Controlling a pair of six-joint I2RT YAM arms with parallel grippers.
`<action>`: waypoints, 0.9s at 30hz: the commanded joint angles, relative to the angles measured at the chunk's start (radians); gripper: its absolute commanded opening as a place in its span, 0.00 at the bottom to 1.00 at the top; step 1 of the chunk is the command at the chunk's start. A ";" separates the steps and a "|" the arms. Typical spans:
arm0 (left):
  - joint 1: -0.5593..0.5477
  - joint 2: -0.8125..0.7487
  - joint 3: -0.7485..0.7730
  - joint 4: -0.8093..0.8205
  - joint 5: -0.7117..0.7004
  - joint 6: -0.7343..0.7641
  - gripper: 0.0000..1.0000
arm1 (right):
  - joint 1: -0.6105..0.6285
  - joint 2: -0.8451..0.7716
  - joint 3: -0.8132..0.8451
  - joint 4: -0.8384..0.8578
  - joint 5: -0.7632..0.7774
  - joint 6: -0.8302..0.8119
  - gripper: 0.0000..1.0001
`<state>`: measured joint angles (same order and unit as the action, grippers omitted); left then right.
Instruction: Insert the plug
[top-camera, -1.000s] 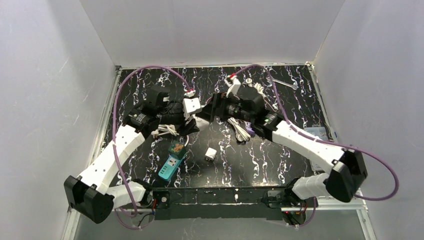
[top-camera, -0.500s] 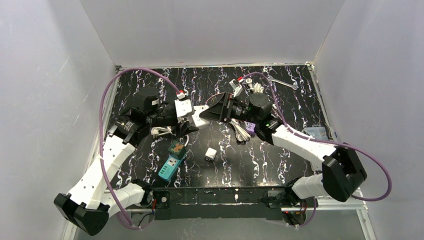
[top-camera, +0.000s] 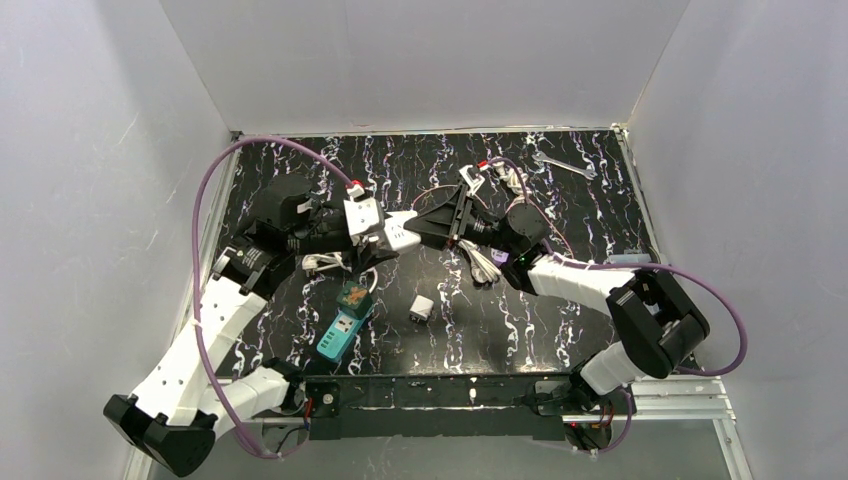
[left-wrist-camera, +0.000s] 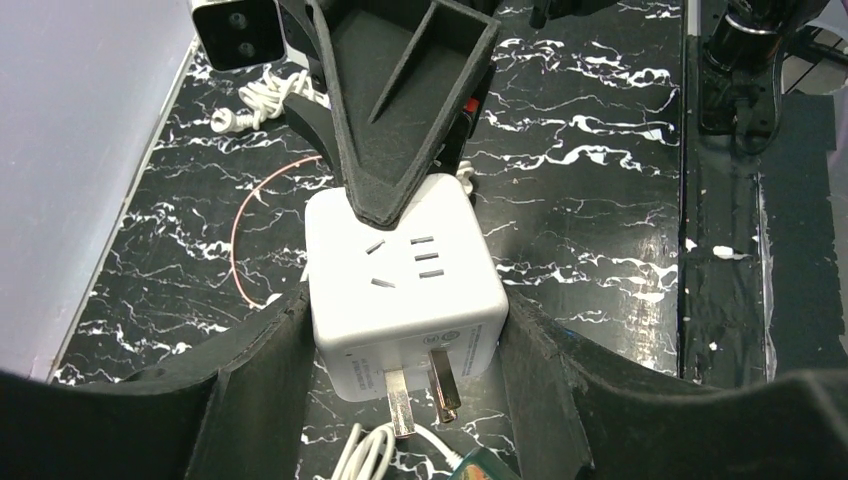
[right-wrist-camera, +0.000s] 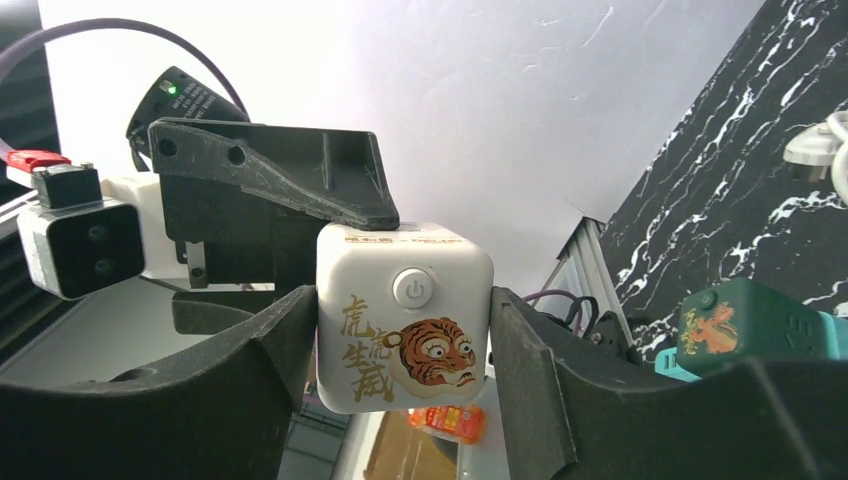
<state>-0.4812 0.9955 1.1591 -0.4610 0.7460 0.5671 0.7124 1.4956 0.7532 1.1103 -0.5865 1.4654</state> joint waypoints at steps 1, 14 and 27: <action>-0.004 -0.016 0.012 0.032 -0.005 0.005 0.00 | 0.005 -0.021 0.011 0.155 -0.031 0.054 0.65; -0.001 0.036 -0.016 -0.018 -0.180 -0.003 0.98 | -0.075 -0.151 0.163 -0.546 -0.005 -0.358 0.16; 0.111 0.369 0.195 -0.252 -0.157 0.055 0.96 | -0.240 -0.191 0.487 -1.412 0.282 -0.946 0.06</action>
<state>-0.4423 1.2232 1.2194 -0.6102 0.5999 0.6109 0.4709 1.3357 1.1435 -0.0319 -0.4187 0.7361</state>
